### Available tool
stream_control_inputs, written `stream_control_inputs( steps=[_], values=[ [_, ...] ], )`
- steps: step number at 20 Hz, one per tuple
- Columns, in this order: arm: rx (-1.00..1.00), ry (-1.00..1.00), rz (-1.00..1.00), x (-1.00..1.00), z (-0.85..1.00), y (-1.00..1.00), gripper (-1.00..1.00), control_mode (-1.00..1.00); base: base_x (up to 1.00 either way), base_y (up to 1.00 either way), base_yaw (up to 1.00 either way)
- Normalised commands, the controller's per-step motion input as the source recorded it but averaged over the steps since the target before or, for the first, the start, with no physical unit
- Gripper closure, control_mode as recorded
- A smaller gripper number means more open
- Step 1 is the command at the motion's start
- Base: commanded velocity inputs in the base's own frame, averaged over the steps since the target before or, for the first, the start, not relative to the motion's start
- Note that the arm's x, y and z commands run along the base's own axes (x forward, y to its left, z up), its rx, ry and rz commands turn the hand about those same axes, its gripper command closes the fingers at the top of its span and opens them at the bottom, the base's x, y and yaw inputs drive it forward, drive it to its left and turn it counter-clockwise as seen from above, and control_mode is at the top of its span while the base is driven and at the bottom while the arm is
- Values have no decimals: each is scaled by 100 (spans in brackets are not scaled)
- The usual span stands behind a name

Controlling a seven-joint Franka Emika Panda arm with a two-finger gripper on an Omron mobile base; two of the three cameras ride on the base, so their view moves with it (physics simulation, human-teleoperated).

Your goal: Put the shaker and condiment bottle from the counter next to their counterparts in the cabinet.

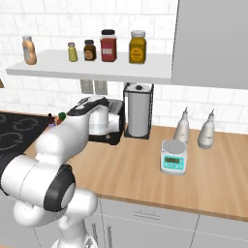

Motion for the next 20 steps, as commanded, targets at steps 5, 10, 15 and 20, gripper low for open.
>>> stream_control_inputs(
  steps=[5, 10, 15, 20],
  values=[
    [8, 0, -4, 0, 48, 0, 100, -100, 0, 0, 0],
    [2, 0, -3, 0, 60, 0, 100, -100, 0, 0, 0],
    [0, 1, -1, -19, 57, 0, 100, -100, 0, 0, 0],
    [0, 4, -1, -40, 56, -3, 100, -100, 0, 0, 0]
  ],
)
